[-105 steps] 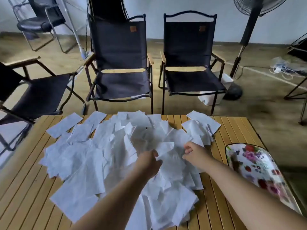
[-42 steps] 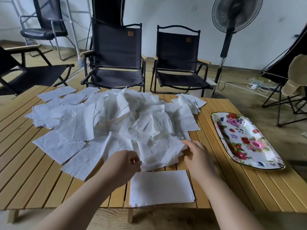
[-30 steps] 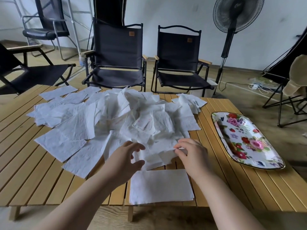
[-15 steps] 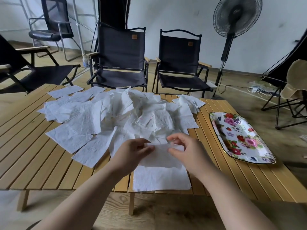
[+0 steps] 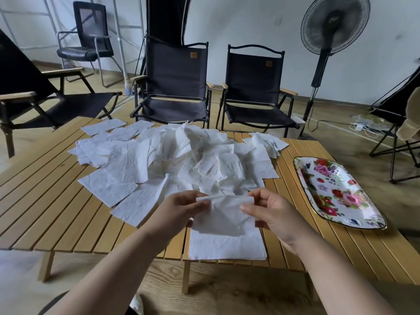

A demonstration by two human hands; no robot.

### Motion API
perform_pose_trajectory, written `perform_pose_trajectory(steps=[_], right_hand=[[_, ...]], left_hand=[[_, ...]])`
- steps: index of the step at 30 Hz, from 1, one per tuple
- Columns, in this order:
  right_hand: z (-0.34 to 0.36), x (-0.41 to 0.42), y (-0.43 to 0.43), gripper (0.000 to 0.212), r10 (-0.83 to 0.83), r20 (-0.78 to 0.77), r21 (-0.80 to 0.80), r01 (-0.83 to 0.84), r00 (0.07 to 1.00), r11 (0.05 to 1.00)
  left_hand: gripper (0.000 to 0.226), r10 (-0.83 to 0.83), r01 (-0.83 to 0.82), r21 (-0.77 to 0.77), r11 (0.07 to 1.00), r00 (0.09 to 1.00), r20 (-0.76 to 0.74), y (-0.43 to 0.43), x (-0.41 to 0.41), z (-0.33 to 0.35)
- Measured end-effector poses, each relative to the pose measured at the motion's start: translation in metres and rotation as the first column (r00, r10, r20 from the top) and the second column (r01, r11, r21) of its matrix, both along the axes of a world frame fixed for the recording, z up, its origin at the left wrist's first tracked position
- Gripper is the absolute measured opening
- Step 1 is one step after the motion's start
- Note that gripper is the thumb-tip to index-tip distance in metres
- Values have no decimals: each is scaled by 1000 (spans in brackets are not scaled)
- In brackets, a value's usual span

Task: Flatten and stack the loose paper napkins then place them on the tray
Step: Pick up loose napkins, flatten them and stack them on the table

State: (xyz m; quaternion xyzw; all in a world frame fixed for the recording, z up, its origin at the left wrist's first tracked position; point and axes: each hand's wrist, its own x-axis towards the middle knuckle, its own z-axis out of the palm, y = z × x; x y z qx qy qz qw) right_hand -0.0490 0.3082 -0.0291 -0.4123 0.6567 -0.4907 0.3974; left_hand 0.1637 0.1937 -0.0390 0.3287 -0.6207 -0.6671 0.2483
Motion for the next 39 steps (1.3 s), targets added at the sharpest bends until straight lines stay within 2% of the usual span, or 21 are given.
perform_pose_trajectory(steps=[3,6,10,12,14,16,18,19,21,22,24,27,30,32,36,39], right_hand=[[-2,2,-3,31,33,34,53,-35,999,998],[-4,2,-5,17,16,-26,64,-14,1000,998],[-2,6,-8,12,-30,10,60,30,999,998],[-1,8,-8,9,-64,-58,46,67,996,997],[0,8,-6,6,-74,-197,16,79,978,997],[3,11,-3,5,-86,-339,-48,75,937,996],[5,15,0,4,-108,-414,-131,58,904,990],[7,17,1,6,-115,-449,-168,43,886,985],[10,23,3,9,-115,-512,-213,4,851,977],[11,25,4,8,-114,-525,-225,-9,843,974],[13,27,5,6,-114,-505,-225,-3,856,974],[8,19,6,6,-83,-385,-120,40,919,992],[-9,8,10,9,-20,-342,76,49,940,996],[-23,1,10,12,-33,-346,154,91,938,984],[-46,-5,-6,16,-9,-481,264,155,877,952],[-54,-3,-21,21,-38,-665,277,293,746,915]], left_hand=[[21,25,-23,89,996,1000,-18,-1,-4,1],[22,29,-31,100,995,999,30,-1,-6,-2],[25,27,-31,71,997,998,62,-1,-6,-4],[27,30,-35,72,997,997,66,-2,-5,-5],[26,29,-33,54,998,997,73,-3,-5,-7],[21,22,-18,-46,999,997,67,-4,-4,-8],[36,2,17,-253,967,997,73,-4,-3,-10],[43,6,35,-386,922,995,103,-5,-2,-11],[34,29,56,-590,805,991,133,-6,-4,-13],[24,42,50,-617,785,990,134,-6,-4,-13],[5,35,30,-540,841,993,109,-6,-4,-11],[9,-35,92,-416,905,989,143,-4,-3,-9],[12,-90,235,-362,902,923,375,-4,-3,-13],[14,-75,293,-362,885,857,509,-4,-6,-18],[13,-7,324,-385,864,773,634,-7,-11,-26],[14,118,290,-452,844,721,683,-14,-8,-25]])
